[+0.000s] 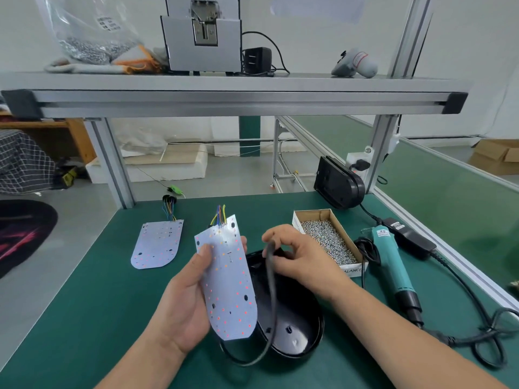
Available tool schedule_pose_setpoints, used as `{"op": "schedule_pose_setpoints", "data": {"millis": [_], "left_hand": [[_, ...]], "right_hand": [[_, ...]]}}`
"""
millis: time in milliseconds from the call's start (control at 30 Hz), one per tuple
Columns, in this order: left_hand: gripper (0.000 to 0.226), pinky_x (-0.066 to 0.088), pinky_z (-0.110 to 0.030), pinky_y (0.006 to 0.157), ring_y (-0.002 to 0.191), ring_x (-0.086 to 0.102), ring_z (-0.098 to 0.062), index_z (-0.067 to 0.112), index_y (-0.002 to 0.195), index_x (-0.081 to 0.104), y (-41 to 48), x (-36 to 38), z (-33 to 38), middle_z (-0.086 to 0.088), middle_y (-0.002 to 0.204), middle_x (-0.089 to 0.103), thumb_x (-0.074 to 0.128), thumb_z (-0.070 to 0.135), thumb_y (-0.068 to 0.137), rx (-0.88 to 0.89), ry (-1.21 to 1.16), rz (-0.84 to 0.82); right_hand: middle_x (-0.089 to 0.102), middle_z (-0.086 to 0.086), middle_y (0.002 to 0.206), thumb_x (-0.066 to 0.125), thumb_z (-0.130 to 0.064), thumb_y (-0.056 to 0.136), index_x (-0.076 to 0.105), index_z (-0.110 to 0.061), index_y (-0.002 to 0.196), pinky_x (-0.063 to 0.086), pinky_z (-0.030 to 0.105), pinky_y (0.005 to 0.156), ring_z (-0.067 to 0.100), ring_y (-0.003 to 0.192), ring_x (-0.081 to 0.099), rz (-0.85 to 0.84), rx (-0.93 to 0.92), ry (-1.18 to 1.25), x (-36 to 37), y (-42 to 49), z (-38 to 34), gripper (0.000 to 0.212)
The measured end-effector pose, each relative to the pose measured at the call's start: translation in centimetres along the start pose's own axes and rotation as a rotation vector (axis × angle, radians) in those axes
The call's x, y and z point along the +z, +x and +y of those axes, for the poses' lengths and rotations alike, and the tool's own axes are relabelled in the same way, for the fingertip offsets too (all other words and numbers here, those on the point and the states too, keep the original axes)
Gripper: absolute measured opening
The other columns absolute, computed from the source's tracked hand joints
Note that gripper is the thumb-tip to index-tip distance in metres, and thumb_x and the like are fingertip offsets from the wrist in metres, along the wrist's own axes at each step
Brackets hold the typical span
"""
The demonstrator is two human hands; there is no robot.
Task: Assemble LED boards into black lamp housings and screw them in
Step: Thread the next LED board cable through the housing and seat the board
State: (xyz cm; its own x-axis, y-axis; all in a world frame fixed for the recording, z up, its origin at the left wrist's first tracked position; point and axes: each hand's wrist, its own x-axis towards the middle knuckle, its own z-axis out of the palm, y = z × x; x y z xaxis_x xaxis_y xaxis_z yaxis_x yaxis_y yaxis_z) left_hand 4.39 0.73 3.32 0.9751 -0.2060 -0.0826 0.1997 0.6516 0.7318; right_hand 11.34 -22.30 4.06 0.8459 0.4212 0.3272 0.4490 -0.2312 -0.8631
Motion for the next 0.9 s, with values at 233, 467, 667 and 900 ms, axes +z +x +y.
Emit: {"op": "schedule_pose_setpoints", "data": {"millis": [233,467,667,900], "left_hand": [[0.057,0.061,-0.041,0.091,0.118,0.069,-0.020,0.011,0.145,0.063,0.0,0.2,-0.4,-0.009,0.154,0.059,0.042,0.049,0.108,0.002,0.033,-0.019],[0.058,0.063,-0.047,0.086,0.109,0.072,-0.030,0.013,0.137,0.069,0.2,0.5,-0.8,-0.012,0.131,0.072,0.078,0.044,0.089,-0.019,0.064,0.048],[0.044,0.062,-0.043,0.081,0.101,0.074,-0.026,0.016,0.127,0.076,0.2,0.8,-1.0,-0.009,0.119,0.075,0.060,0.048,0.101,-0.054,0.091,0.008],[0.042,0.062,-0.037,0.069,0.088,0.077,-0.024,0.016,0.118,0.080,0.6,0.5,-0.7,-0.006,0.108,0.077,0.060,0.048,0.099,-0.070,-0.024,0.075]], "right_hand": [[0.073,0.000,0.119,0.080,-0.004,0.090,0.077,-0.013,0.093,0.045,0.044,0.114,0.018,0.123,0.066,-0.128,0.030,0.034,0.3,-0.2,0.6,0.010],[0.073,0.002,0.098,0.078,0.004,0.089,0.075,-0.009,0.091,0.050,0.026,0.091,0.014,0.096,0.068,0.154,-0.034,-0.026,0.1,0.5,0.7,0.013],[0.075,-0.004,0.101,0.078,-0.003,0.091,0.076,-0.014,0.094,0.050,0.025,0.092,0.012,0.100,0.069,0.133,0.009,0.031,0.6,0.8,0.7,0.012],[0.074,-0.003,0.115,0.074,-0.005,0.097,0.077,-0.012,0.106,0.049,0.025,0.101,0.015,0.113,0.068,0.076,-0.005,0.094,0.5,0.7,0.1,0.012]]}}
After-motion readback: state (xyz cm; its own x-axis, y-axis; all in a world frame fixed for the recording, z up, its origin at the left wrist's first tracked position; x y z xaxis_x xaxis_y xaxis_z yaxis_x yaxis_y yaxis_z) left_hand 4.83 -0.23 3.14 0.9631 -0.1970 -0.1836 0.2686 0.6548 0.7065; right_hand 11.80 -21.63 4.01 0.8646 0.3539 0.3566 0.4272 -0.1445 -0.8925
